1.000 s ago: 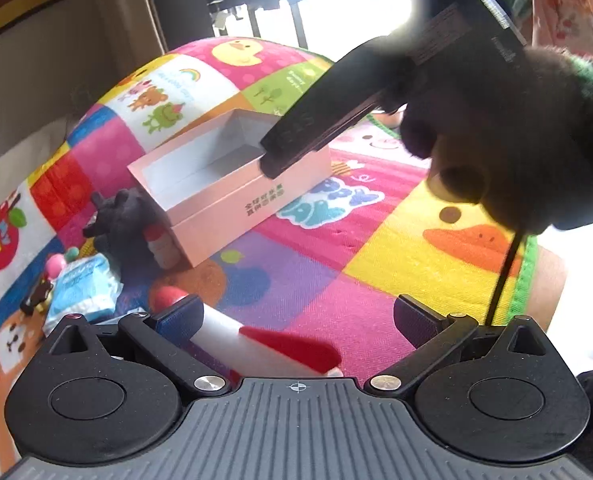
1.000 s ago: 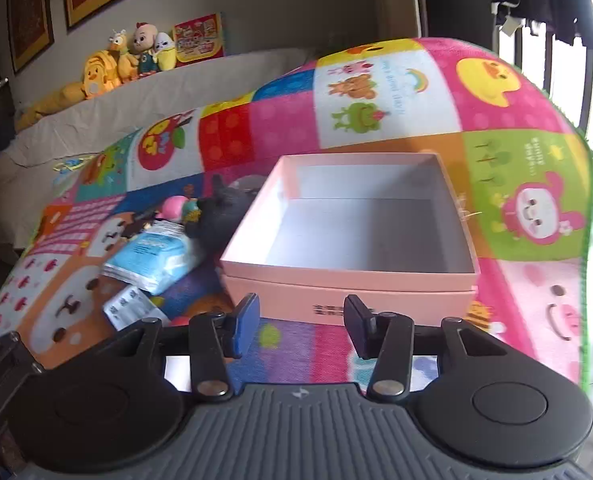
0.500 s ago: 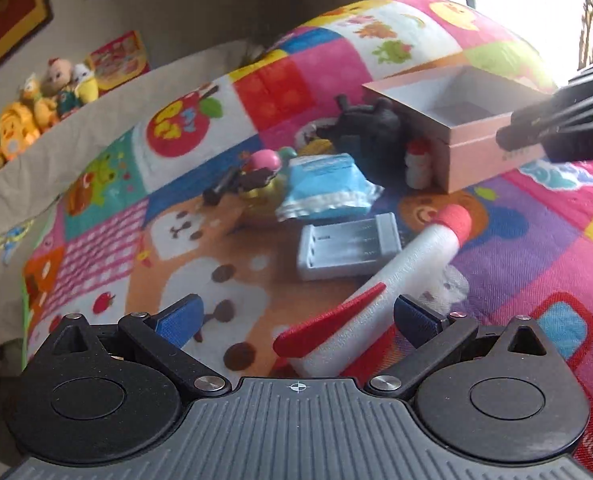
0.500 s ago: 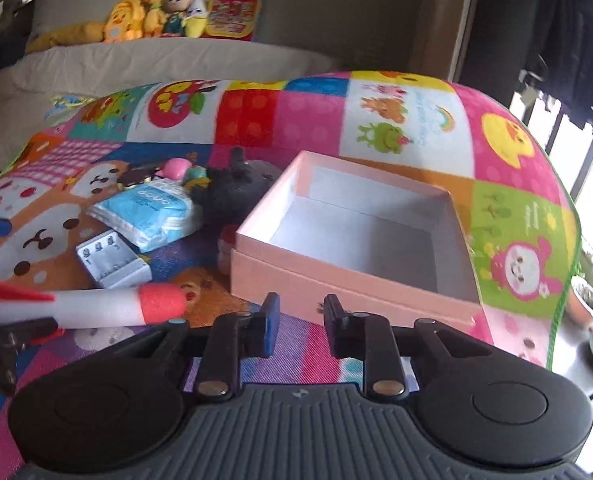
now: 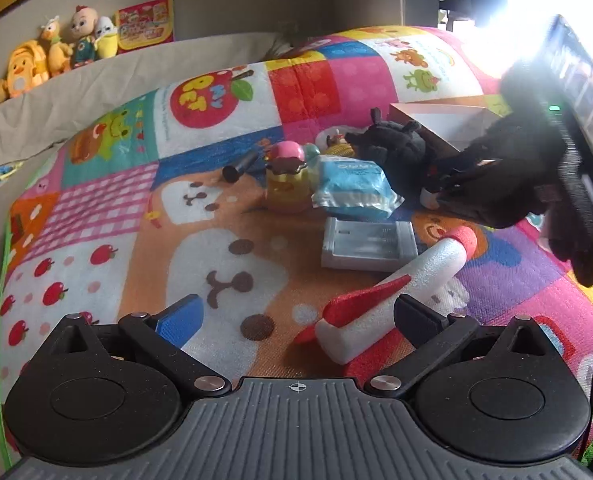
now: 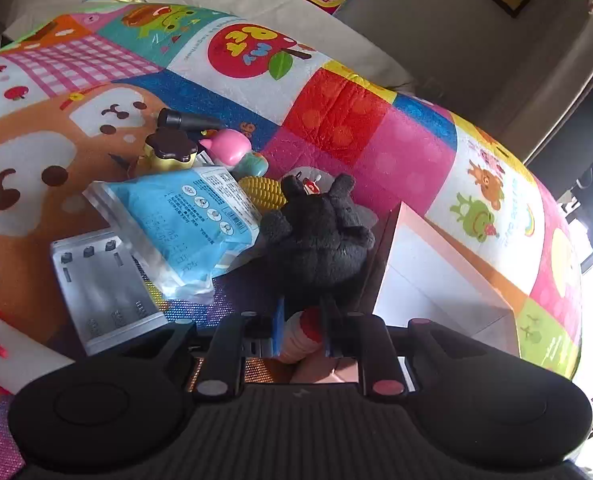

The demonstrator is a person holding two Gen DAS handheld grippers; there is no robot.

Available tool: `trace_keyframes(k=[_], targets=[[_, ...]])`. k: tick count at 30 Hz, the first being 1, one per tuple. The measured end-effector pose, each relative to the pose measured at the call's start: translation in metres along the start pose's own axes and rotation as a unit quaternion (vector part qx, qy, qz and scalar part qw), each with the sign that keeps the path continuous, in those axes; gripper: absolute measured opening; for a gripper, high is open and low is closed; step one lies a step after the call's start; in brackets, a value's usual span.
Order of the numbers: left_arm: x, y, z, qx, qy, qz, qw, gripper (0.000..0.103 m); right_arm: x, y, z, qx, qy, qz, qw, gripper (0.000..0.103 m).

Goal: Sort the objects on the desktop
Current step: 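Grasp the small white red-capped bottle with the right gripper while the left gripper holds the rocket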

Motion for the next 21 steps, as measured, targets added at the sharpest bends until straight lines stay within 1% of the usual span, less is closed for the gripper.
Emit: trace_keyframes(k=[2, 4, 7, 8, 10, 13, 14, 17, 19, 21], targets=[[-0.002, 0.001, 0.004, -0.001, -0.011, 0.004, 0.9999, 0.103, -0.008, -0.016, -0.002, 0.027, 0.017, 0.001, 0.999, 0.018], [-0.002, 0.002, 0.005, -0.004, -0.02, 0.006, 0.9998, 0.103, -0.021, -0.031, -0.008, 0.07, 0.055, 0.028, 0.996, 0.018], [-0.002, 0.003, 0.0, -0.016, -0.026, 0.007, 0.9995, 0.103, -0.051, -0.06, -0.024, 0.091, 0.115, 0.052, 0.988, 0.018], [-0.002, 0.005, -0.004, -0.021, -0.025, 0.009, 0.9994, 0.103, -0.06, -0.07, -0.03, 0.091, 0.132, 0.046, 0.986, 0.018], [-0.001, 0.01, -0.012, -0.027, -0.022, 0.015, 0.9993, 0.103, -0.073, -0.089, -0.04, 0.074, 0.15, 0.019, 0.986, 0.019], [0.0, 0.017, -0.024, -0.03, -0.014, 0.021, 0.9992, 0.103, -0.077, -0.1, -0.051, 0.052, 0.17, -0.011, 0.984, 0.019], [0.0, 0.017, -0.027, -0.031, -0.011, 0.021, 0.9992, 0.103, -0.074, -0.1, -0.052, 0.049, 0.168, -0.021, 0.984, 0.019], [0.002, 0.015, -0.032, -0.035, -0.001, 0.016, 0.9993, 0.103, -0.053, -0.091, -0.046, 0.04, 0.125, -0.049, 0.99, 0.021], [0.0, 0.012, -0.033, -0.036, 0.003, 0.016, 0.9992, 0.103, -0.037, -0.076, -0.036, 0.05, 0.093, -0.056, 0.993, 0.021], [-0.002, 0.01, -0.029, -0.035, 0.004, 0.017, 0.9992, 0.103, -0.024, -0.059, -0.021, 0.047, 0.047, -0.06, 0.996, 0.021]])
Point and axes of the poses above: each gripper's, at about its wrist camera, not at the fingertips, and y roughly the way its jaws point, z to its left, x to its top, the point moved 5 cm from there along y, roughly the way its jaws point, and after that the axes turned 10 degrees about -z, right-handed, at the moved point
